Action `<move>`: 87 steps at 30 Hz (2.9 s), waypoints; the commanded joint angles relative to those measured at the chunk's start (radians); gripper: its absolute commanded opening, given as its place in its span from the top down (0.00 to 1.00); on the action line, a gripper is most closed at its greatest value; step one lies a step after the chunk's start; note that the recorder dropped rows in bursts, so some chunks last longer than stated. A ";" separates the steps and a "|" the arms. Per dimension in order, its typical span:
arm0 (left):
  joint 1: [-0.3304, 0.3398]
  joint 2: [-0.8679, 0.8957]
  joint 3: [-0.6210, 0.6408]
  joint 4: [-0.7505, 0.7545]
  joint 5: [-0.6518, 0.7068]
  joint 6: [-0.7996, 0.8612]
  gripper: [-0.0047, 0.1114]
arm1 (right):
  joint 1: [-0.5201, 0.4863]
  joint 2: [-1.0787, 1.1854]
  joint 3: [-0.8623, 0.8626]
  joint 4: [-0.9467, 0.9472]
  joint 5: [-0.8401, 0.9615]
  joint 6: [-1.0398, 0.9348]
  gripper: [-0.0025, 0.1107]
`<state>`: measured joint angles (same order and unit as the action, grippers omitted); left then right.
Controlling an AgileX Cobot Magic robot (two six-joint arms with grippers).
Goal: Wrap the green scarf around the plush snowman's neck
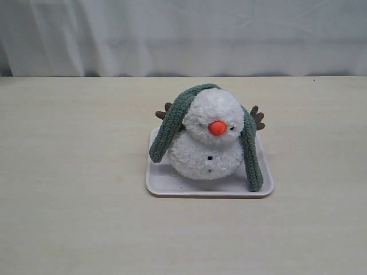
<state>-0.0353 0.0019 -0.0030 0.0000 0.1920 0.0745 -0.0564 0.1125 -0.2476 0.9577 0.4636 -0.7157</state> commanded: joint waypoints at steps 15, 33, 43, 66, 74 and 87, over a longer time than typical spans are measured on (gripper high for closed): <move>0.000 0.054 -0.188 -0.477 -0.083 0.027 0.96 | 0.001 -0.108 0.004 0.029 0.033 0.006 0.94; 0.000 0.667 -0.562 -0.477 -0.102 0.147 0.96 | 0.001 -0.108 0.004 0.027 0.012 -0.004 0.94; 0.000 0.930 -0.650 -0.481 -0.167 0.184 0.96 | 0.001 -0.108 0.004 0.017 0.016 -0.004 0.94; -0.360 1.311 -0.789 0.005 -0.438 0.182 0.96 | 0.001 -0.108 0.004 -0.058 0.060 -0.004 0.94; -0.408 1.542 -1.074 0.031 -0.038 0.180 0.96 | 0.001 -0.108 0.004 -0.058 0.061 -0.004 0.94; -0.414 1.817 -1.381 -0.411 0.382 0.595 0.96 | 0.001 -0.108 0.004 -0.058 0.061 -0.004 0.94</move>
<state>-0.4435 1.7802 -1.3409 -0.2737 0.5120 0.5479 -0.0564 0.0098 -0.2476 0.9095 0.5152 -0.7157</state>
